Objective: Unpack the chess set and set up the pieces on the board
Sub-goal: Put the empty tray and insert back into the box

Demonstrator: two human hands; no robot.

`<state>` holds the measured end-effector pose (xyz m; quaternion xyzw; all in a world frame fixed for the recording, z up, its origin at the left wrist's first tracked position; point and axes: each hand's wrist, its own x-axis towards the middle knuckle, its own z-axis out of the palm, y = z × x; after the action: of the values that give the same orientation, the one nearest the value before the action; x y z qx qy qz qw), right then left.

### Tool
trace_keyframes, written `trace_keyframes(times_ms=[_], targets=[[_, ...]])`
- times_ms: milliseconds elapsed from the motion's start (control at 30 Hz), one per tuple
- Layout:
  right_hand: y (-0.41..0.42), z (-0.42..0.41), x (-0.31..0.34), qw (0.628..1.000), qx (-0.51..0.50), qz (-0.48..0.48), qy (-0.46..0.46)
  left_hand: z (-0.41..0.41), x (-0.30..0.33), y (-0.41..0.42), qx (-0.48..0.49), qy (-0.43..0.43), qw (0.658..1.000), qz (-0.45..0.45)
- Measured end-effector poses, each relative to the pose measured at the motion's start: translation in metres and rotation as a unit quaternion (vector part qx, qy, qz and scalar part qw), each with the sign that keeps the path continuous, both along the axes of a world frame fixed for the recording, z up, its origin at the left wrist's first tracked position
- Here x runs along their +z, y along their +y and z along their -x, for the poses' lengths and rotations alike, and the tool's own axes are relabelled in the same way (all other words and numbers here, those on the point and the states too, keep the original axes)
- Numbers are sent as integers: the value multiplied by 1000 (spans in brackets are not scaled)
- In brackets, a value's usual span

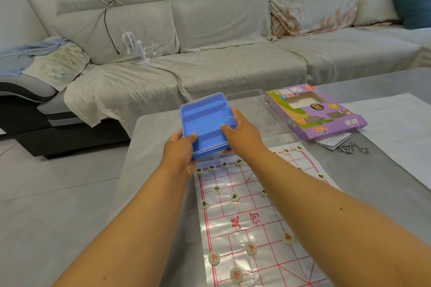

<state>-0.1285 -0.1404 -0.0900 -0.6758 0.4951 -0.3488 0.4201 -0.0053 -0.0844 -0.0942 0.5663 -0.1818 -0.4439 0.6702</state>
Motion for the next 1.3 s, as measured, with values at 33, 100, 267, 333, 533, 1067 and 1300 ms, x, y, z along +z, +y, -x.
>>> trace_keyframes(times_ms=[33, 100, 267, 333, 533, 1067, 1300], targets=[[-1, 1, 1, 1000, -6, -1, -20, 1, 1, -1, -1, 0, 1000, 4], [-3, 2, 2, 999, -7, -7, -35, 3, 3, -4, 0, -7, 1000, 5], [-13, 8, 6, 1000, -6, 18, 21, 10, 4, -13, 8, -41, 999, -16], [-17, 12, 10, 999, -8, 31, 33, 15, 8, -19, 6, -42, 999, -16], [-28, 29, 17, 997, -16, 34, 66, 33, 12, -30, -2, -60, 998, -34], [-39, 44, 9, 979, -25, 12, 204, 53, 10, -29, -24, -128, 989, -73], [-45, 60, 5, 963, -47, 33, 265, 59, 16, -32, -42, -132, 987, -77]])
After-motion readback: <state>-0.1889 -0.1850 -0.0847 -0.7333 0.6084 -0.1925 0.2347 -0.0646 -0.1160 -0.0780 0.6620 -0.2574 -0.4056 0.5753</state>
